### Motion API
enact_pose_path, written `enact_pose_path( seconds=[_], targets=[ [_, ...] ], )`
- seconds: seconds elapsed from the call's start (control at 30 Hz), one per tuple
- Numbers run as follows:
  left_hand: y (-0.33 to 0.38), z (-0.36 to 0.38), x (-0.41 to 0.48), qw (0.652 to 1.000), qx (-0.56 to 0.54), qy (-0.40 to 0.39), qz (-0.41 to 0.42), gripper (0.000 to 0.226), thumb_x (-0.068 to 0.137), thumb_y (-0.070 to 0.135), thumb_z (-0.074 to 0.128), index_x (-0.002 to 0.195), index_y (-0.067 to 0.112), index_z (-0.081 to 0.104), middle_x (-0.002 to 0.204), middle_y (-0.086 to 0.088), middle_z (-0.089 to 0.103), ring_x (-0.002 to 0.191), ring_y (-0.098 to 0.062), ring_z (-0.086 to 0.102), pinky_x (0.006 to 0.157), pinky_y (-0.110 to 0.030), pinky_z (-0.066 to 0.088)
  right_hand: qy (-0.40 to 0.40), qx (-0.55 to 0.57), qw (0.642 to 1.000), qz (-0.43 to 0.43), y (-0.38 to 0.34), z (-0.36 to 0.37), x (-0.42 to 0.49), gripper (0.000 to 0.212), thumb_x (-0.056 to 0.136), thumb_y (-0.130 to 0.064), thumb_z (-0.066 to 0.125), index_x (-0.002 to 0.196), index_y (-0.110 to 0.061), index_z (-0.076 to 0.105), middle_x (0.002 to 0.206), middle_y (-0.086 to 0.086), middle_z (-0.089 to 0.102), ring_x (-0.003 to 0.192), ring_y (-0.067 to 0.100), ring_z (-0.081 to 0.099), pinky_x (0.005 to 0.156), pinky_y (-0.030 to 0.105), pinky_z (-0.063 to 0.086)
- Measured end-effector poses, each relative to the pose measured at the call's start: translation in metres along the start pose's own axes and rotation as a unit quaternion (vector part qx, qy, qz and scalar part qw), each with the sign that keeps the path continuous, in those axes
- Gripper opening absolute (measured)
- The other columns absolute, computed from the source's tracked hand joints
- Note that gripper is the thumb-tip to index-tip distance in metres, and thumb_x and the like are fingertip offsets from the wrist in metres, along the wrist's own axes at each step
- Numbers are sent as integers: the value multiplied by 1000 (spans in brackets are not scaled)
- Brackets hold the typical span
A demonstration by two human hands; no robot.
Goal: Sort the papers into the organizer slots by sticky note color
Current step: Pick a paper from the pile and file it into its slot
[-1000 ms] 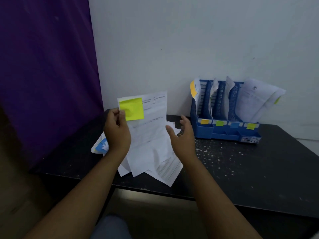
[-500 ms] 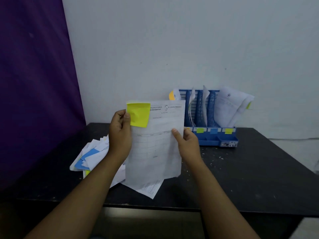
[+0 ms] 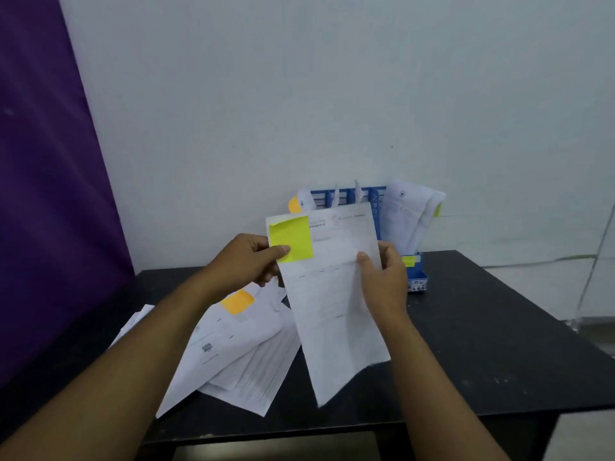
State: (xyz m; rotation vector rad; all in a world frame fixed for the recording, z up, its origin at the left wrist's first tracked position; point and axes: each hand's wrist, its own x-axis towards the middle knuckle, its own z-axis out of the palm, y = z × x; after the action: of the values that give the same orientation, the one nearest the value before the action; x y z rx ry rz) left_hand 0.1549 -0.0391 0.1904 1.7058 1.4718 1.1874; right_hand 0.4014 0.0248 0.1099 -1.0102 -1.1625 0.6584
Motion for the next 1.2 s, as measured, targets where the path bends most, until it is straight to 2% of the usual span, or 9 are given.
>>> enact_pose_path(
  seconds=[0.1, 0.17, 0.23, 0.37, 0.5, 0.6, 0.87, 1.0, 1.2],
  targets=[
    [25, 27, 14, 1000, 0, 6, -2, 39, 106, 30, 63, 90, -4, 75, 67, -19, 73, 49, -20, 64, 50, -24, 52, 67, -171, 981, -58, 2, -10, 4, 65, 92, -34, 73, 150, -29, 46, 143, -5, 50, 136, 18, 41, 105, 38, 43],
    [40, 46, 27, 1000, -15, 26, 4, 38, 108, 28, 61, 92, -5, 72, 66, -22, 74, 47, -18, 68, 48, -23, 54, 65, -187, 976, -91, 1, -16, 2, 68, 95, -42, 70, 155, -27, 42, 149, -3, 46, 139, 18, 39, 110, 39, 41],
    [53, 64, 41, 998, -39, 38, 21, 38, 108, 27, 60, 94, -7, 70, 72, -28, 74, 56, -25, 75, 60, -34, 64, 25, -182, 977, -104, 4, -22, -1, 60, 99, -56, 61, 151, -29, 47, 146, -6, 51, 134, 15, 47, 109, 39, 47],
    [72, 92, 67, 994, -41, 88, 56, 45, 110, 27, 57, 68, 10, 58, 48, -2, 64, 70, -37, 79, 73, -45, 65, -49, -229, 970, -72, 9, -30, -3, 77, 92, -81, 47, 151, -32, 50, 148, -11, 56, 133, 12, 53, 103, 38, 52],
    [87, 115, 92, 992, -62, 96, 53, 45, 111, 28, 53, 97, -13, 66, 80, -35, 72, 65, -28, 79, 74, -50, 67, -6, -341, 933, -117, 25, -33, 23, 34, 104, -38, 60, 137, -28, 63, 123, -5, 72, 109, 17, 68, 80, 33, 59],
    [97, 132, 110, 990, -68, 109, 67, 45, 111, 25, 51, 99, -16, 67, 89, -44, 67, 63, -26, 79, 74, -52, 66, 17, -350, 932, -96, 38, -33, 56, 30, 107, -21, 55, 134, -24, 68, 105, 3, 76, 91, 22, 71, 70, 37, 59],
    [116, 170, 167, 987, -36, 132, 87, 49, 110, 22, 49, 87, -18, 65, 83, -35, 71, 63, -20, 79, 73, -52, 66, 8, -311, 944, -110, 61, -29, 136, 20, 109, -18, 47, 91, -23, 53, 72, -5, 52, 63, 15, 51, 50, 27, 43],
    [114, 189, 200, 986, -29, 138, 83, 47, 106, 21, 49, 63, 6, 62, 56, -4, 71, 64, -23, 79, 72, -53, 66, 4, -261, 959, -113, 75, -29, 173, 30, 109, -15, 45, 81, -24, 45, 64, -9, 45, 54, 9, 41, 48, 29, 31],
    [109, 219, 224, 989, -12, 110, 94, 39, 100, 33, 60, 64, 20, 64, 64, 8, 75, 71, -22, 79, 76, -46, 66, 6, -252, 964, -80, 107, -30, 219, 32, 105, -8, 44, 75, -19, 41, 64, 2, 47, 58, 19, 42, 50, 33, 27]
  ],
)
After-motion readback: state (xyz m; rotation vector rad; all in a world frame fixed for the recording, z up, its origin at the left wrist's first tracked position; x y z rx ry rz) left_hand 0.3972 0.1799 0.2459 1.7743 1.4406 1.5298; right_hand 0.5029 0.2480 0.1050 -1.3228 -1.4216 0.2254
